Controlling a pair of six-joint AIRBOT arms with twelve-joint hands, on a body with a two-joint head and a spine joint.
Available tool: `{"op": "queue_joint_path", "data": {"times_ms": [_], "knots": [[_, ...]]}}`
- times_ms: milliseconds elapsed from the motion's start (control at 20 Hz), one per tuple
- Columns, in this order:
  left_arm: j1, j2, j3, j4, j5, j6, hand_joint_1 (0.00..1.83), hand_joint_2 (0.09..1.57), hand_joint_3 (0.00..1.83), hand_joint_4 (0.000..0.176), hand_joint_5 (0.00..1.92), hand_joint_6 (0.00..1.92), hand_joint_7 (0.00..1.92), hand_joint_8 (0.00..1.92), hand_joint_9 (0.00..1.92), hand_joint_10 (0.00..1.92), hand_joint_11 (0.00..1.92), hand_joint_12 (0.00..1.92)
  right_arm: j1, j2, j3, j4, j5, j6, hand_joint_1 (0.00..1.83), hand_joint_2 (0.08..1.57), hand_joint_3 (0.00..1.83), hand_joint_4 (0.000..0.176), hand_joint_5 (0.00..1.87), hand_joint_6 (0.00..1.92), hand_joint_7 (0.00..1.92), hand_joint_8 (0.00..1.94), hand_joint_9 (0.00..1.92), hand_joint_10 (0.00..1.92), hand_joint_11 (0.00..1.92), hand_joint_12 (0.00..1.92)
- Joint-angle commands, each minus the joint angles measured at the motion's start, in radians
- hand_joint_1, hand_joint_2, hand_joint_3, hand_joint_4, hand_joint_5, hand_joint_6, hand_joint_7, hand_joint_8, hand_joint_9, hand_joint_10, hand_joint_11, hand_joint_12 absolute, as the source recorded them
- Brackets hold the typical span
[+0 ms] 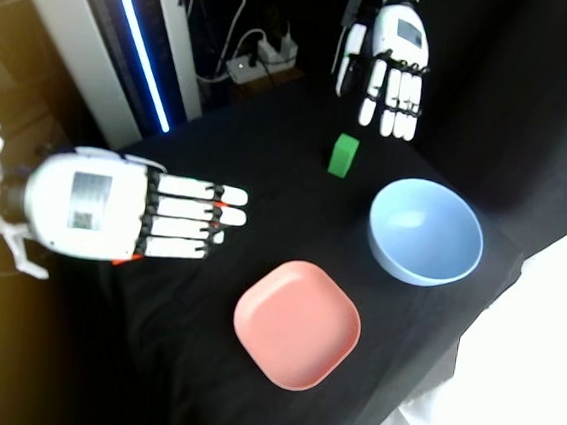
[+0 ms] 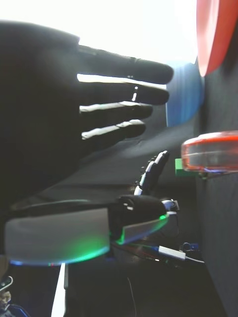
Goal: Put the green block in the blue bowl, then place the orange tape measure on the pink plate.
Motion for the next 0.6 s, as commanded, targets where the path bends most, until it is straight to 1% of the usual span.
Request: {"op": "queue_joint_path", "data": {"times_ms": [0,50,100,150,200,250,300,350,400,450,500,550], "knots": [[-0.019,-0.005,0.008,-0.024,-0.105,-0.002,0.70,0.98,0.00,0.092,0.28,0.00,0.28,0.00,0.27,0.02,0.00,0.79,0.013,-0.003,0.003,0.056,0.086,0.007,0.79,1.13,0.01,0.057,0.34,0.00,0.23,0.00,0.11,0.01,0.00,0.32],[-0.023,-0.010,0.012,-0.024,-0.104,-0.002,0.71,0.97,0.00,0.080,0.28,0.00,0.30,0.00,0.30,0.02,0.00,0.87,0.013,-0.003,0.003,0.056,0.086,0.008,0.79,1.14,0.01,0.060,0.34,0.00,0.24,0.00,0.11,0.01,0.00,0.32],[-0.030,-0.016,0.016,-0.024,-0.103,-0.002,0.74,0.97,0.00,0.088,0.26,0.00,0.28,0.00,0.28,0.00,0.00,0.81,0.013,-0.003,0.003,0.056,0.085,0.008,0.79,1.14,0.01,0.056,0.34,0.00,0.24,0.00,0.11,0.01,0.00,0.32],[-0.039,-0.023,0.022,-0.024,-0.102,-0.001,0.72,0.97,0.00,0.092,0.25,0.00,0.28,0.00,0.27,0.00,0.00,0.79,0.013,-0.003,0.003,0.054,0.083,0.008,0.77,1.15,0.01,0.060,0.33,0.00,0.22,0.00,0.10,0.00,0.00,0.28],[-0.048,-0.028,0.026,-0.024,-0.103,-0.001,0.76,0.96,0.00,0.079,0.25,0.00,0.28,0.00,0.27,0.00,0.00,0.78,0.013,-0.003,0.003,0.053,0.082,0.009,0.80,1.14,0.00,0.063,0.34,0.00,0.24,0.00,0.13,0.00,0.00,0.35],[-0.055,-0.033,0.031,-0.024,-0.106,-0.001,0.77,0.94,0.00,0.076,0.26,0.00,0.26,0.00,0.27,0.00,0.00,0.78,0.013,-0.003,0.003,0.052,0.082,0.009,0.81,1.14,0.00,0.071,0.35,0.00,0.26,0.00,0.13,0.00,0.00,0.32],[-0.063,-0.039,0.035,-0.024,-0.109,-0.001,0.70,0.94,0.00,0.084,0.25,0.00,0.24,0.00,0.25,0.00,0.00,0.75,0.013,-0.003,0.003,0.052,0.082,0.010,0.82,1.13,0.00,0.068,0.36,0.00,0.26,0.00,0.13,0.00,0.00,0.32],[-0.078,-0.048,0.042,-0.024,-0.111,0.001,0.64,0.95,0.00,0.087,0.25,0.00,0.25,0.00,0.25,0.00,0.01,0.71,0.013,-0.003,0.003,0.052,0.082,0.010,0.82,1.13,0.00,0.071,0.36,0.00,0.26,0.00,0.13,0.00,0.00,0.32],[-0.098,-0.061,0.052,-0.023,-0.104,0.007,0.62,0.93,0.00,0.083,0.26,0.00,0.28,0.00,0.27,0.00,0.03,0.63,0.013,-0.003,0.003,0.052,0.082,0.010,0.82,1.13,0.00,0.071,0.36,0.00,0.27,0.00,0.13,0.00,0.00,0.34],[-0.109,-0.068,0.059,-0.023,-0.096,0.009,0.64,0.92,0.00,0.072,0.29,0.00,0.30,0.00,0.27,0.00,0.06,0.54,0.013,-0.003,0.003,0.051,0.082,0.010,0.83,1.12,0.00,0.077,0.37,0.00,0.28,0.01,0.14,0.00,0.00,0.34],[-0.124,-0.080,0.069,-0.022,-0.084,0.010,0.70,0.91,0.00,0.066,0.29,0.00,0.30,0.00,0.25,0.00,0.08,0.47,0.013,-0.004,0.003,0.051,0.082,0.010,0.84,1.12,0.00,0.082,0.37,0.00,0.28,0.00,0.14,0.00,0.00,0.32],[-0.142,-0.092,0.082,-0.020,-0.065,0.010,0.75,0.91,0.00,0.049,0.31,0.01,0.31,0.01,0.26,0.00,0.09,0.46,0.013,-0.005,0.003,0.050,0.082,0.010,0.83,1.12,0.00,0.091,0.37,0.00,0.28,0.00,0.14,0.00,0.00,0.32]]}}
